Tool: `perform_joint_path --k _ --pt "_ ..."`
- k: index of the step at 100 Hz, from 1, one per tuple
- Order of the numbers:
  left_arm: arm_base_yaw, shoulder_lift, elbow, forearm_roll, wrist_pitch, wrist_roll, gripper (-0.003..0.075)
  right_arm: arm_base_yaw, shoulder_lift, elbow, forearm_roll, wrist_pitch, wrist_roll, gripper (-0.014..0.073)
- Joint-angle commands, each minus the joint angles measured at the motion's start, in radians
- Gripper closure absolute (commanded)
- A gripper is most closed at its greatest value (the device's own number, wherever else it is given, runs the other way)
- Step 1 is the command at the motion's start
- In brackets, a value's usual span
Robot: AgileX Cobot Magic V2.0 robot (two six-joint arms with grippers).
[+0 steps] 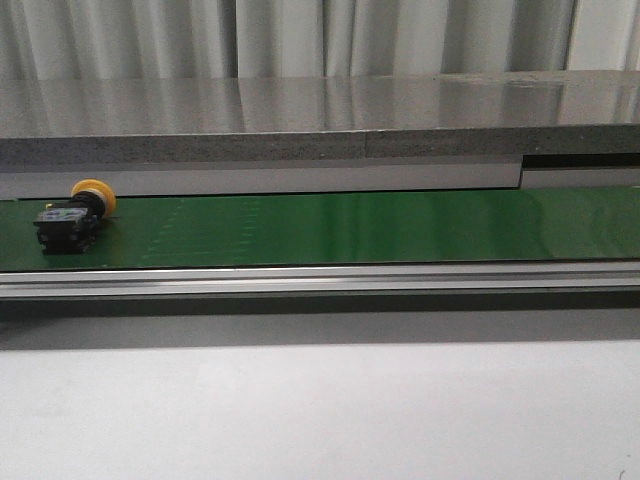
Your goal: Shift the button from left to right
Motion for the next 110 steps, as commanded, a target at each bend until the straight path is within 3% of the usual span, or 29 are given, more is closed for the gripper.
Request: perform_joint_path --k 1,22,31,41,65,110 --pt "-0.008 0.0 0.002 -0.015 -0.112 -0.002 0.0206 0.001 -0.019 -0.014 -0.011 -0.079 -0.001 0.0661" --pt "-0.008 0.0 0.011 -0.015 -0.181 -0.002 0.0209 0.001 -0.019 -0.014 -0.011 -0.083 -0.001 0.0661" --pt "-0.008 0.0 0.011 -0.015 -0.203 -0.002 0.0247 0.001 -0.019 -0.014 -0.011 -0.085 -0.001 0.0661" --pt "-0.008 0.0 0.011 -0.015 -0.208 -0.002 0.036 0.001 -0.019 -0.014 -0.011 -0.084 -0.001 0.0661" --pt "-0.008 0.0 0.011 -0.015 -0.203 -0.002 0.074 0.001 -0.019 -0.014 -0.011 -0.084 -0.001 0.0661" --pt "-0.008 0.0 0.011 -0.015 -0.203 -0.002 0.0741 0.001 -0.011 -0.065 -0.01 -0.202 -0.001 0.0661"
